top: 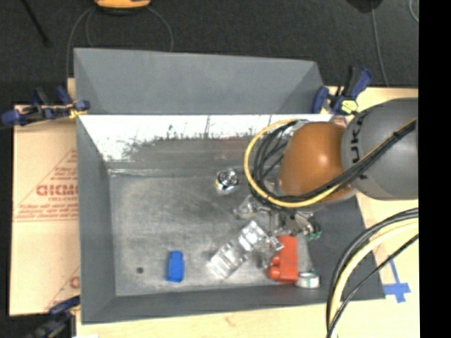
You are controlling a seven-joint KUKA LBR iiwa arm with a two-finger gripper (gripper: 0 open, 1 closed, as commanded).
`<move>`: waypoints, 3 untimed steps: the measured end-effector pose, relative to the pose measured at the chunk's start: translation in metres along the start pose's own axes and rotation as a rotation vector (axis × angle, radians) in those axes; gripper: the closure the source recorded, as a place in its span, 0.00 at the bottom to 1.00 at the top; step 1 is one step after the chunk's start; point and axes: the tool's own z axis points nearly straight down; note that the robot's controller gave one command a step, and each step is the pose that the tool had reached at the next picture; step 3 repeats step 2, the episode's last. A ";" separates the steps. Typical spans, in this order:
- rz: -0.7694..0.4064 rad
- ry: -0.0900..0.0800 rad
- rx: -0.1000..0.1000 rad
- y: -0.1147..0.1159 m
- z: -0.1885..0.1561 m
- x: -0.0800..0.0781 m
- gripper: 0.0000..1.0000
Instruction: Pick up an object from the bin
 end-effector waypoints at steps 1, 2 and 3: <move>-0.001 -0.008 0.004 0.000 -0.005 -0.002 1.00; -0.059 0.003 0.005 -0.020 -0.131 0.024 1.00; -0.059 0.003 0.005 -0.020 -0.131 0.024 1.00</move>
Offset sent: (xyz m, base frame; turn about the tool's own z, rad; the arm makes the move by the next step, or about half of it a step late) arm 0.0000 0.0000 0.0000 0.0000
